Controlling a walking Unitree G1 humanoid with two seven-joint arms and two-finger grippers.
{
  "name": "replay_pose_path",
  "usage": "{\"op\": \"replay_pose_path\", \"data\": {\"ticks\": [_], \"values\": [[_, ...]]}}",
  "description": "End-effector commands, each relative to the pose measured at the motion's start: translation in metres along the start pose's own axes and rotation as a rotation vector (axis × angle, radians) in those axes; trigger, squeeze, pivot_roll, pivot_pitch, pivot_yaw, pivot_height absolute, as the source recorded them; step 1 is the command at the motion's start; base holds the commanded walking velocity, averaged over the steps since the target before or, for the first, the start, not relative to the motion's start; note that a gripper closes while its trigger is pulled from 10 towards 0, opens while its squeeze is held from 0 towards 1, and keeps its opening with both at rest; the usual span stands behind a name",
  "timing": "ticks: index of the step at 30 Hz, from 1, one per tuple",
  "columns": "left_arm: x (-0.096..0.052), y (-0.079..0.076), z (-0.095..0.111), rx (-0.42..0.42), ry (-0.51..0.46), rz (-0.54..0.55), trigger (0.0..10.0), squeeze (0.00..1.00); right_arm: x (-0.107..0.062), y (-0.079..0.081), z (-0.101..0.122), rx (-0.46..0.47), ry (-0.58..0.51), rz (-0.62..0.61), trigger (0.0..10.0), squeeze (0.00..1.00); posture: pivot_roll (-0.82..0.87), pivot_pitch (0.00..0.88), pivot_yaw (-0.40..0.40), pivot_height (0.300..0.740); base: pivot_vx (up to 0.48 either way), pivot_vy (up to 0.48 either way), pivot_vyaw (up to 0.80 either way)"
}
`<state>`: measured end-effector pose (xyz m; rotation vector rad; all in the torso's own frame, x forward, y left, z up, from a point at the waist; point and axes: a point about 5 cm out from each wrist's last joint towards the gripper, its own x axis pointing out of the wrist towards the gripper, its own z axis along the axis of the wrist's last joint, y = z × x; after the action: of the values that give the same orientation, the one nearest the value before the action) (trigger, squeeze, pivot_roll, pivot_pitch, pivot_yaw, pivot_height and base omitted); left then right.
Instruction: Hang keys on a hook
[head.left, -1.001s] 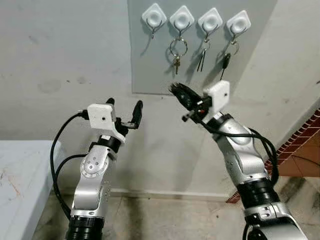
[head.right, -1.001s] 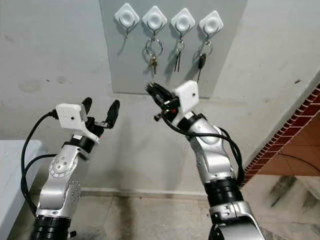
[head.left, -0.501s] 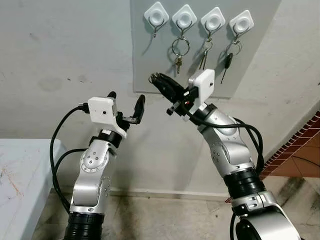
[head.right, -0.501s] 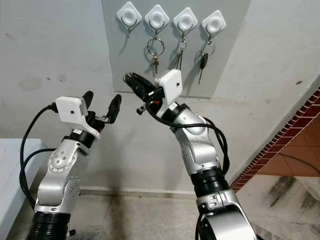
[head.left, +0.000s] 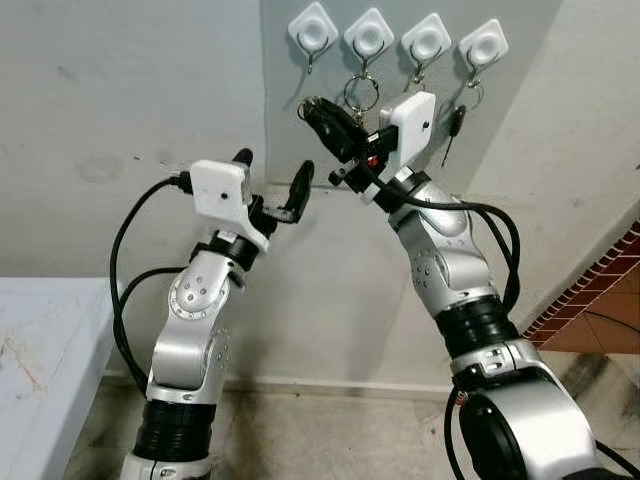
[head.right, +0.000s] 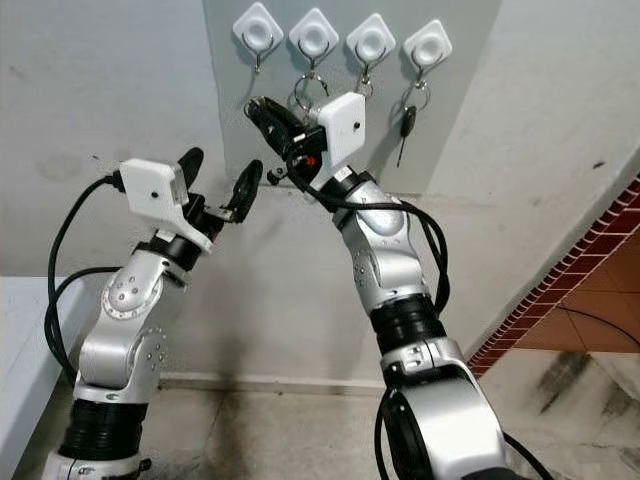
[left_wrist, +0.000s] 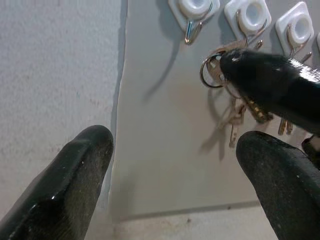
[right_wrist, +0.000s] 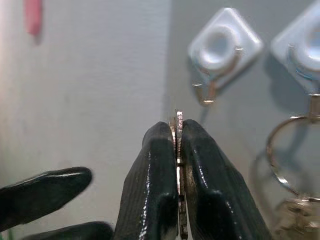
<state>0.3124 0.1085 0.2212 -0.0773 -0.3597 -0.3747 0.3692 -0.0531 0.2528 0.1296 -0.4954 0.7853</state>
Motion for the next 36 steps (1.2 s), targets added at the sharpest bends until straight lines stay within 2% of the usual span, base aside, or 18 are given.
{"op": "replay_pose_path", "data": {"ticks": [1, 16, 36], "values": [[0.003, -0.003, 0.005, 0.002, -0.011, -0.029, 10.0, 0.0, 0.006, -0.005, 0.009, -0.018, -0.031, -0.02, 10.0, 0.0, 0.02, 0.062, -0.062, 0.74, 0.0, 0.0, 0.0], [0.004, -0.004, 0.007, 0.001, -0.01, -0.044, 10.0, 0.0, 0.025, -0.008, 0.022, 0.004, -0.111, -0.069, 10.0, 0.0, 0.02, 0.059, -0.062, 0.74, 0.0, 0.0, 0.0], [0.003, -0.005, 0.006, -0.007, -0.01, -0.035, 10.0, 0.0, 0.032, -0.006, 0.02, 0.031, -0.11, -0.068, 10.0, 0.0, 0.03, 0.054, -0.072, 0.74, 0.0, 0.0, 0.0]]}}
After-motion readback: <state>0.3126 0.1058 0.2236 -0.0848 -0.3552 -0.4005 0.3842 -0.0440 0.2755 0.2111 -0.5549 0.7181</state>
